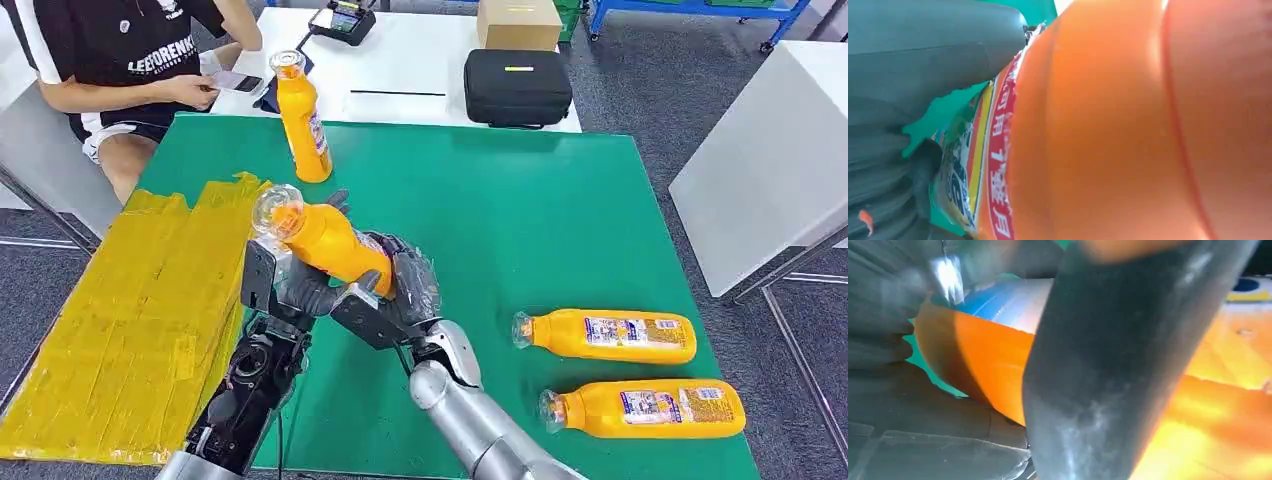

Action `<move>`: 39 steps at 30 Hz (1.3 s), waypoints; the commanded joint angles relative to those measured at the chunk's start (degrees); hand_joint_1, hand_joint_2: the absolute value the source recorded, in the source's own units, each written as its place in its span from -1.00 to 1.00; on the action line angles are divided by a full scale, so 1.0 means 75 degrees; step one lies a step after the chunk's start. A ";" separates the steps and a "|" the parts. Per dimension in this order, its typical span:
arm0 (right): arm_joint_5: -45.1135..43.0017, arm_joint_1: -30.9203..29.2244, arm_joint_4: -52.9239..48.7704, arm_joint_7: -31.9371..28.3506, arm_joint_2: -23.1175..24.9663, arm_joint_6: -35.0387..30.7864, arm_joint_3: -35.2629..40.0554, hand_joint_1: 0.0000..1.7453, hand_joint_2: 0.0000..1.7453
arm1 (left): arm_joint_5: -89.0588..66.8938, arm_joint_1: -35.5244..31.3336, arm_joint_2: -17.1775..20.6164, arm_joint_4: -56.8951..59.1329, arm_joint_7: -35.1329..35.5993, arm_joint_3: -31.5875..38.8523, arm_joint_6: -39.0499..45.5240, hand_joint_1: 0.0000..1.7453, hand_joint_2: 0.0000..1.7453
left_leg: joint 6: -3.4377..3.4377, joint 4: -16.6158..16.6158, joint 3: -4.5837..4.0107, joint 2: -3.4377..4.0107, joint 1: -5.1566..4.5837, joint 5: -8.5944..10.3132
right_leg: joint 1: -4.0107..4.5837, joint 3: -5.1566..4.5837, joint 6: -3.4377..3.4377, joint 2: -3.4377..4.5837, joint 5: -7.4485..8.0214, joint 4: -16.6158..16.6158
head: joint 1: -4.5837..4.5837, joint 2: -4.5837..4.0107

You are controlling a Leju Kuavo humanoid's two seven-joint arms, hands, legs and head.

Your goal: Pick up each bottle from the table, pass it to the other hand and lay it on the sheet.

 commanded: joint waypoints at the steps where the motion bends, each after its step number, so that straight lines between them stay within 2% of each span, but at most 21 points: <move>1: 0.0118 -0.0130 0.0543 -0.0065 0.0045 0.0160 0.0620 1.00 1.00 | -0.0010 -0.0583 0.0038 0.0536 0.0056 -0.0133 -0.0028 -1.00 1.00 | -0.0016 0.0000 0.0029 -0.0004 0.0006 -0.0012 | 0.0008 0.0031 -0.0014 -0.0016 -0.0015 0.0000 | 0.0003 0.0000; 26: 0.0050 -0.0137 0.0789 0.0017 0.0073 0.0335 0.1286 1.00 1.00 | 0.0092 -0.0696 0.0015 0.0685 0.0032 -0.0052 -0.0039 -1.00 1.00 | -0.0014 0.0001 0.0026 -0.0008 0.0008 -0.0012 | 0.0009 0.0030 -0.0014 -0.0019 -0.0015 0.0000 | 0.0000 0.0000; 27: -0.0098 -0.0103 0.0777 -0.0026 0.0073 0.0055 0.1121 1.00 1.00 | 0.0389 -0.0699 -0.0080 0.0728 -0.0089 0.0208 0.0049 1.00 1.00 | -0.0017 0.0003 0.0034 -0.0009 0.0007 -0.0016 | 0.0009 0.0038 -0.0017 -0.0023 -0.0020 0.0003 | 0.0003 0.0000; 29: -0.0252 -0.0096 0.0743 -0.0210 -0.0024 -0.0029 0.0980 1.00 1.00 | 0.0438 -0.0776 -0.0066 0.0844 -0.0144 0.0212 0.0075 1.00 1.00 | -0.0027 0.0009 0.0064 -0.0008 0.0007 -0.0033 | 0.0010 0.0067 -0.0026 -0.0030 -0.0039 0.0013 | 0.0000 0.0000; 39: -0.0866 0.0071 0.0045 -0.0625 -0.0164 -0.0259 0.0518 1.00 1.00 | 0.0511 -0.0784 0.0017 0.0816 -0.0160 0.0109 0.0346 1.00 1.00 | -0.0015 -0.0002 0.0030 -0.0017 0.0005 -0.0011 | 0.0007 0.0034 -0.0014 -0.0029 -0.0017 -0.0002 | 0.0000 0.0000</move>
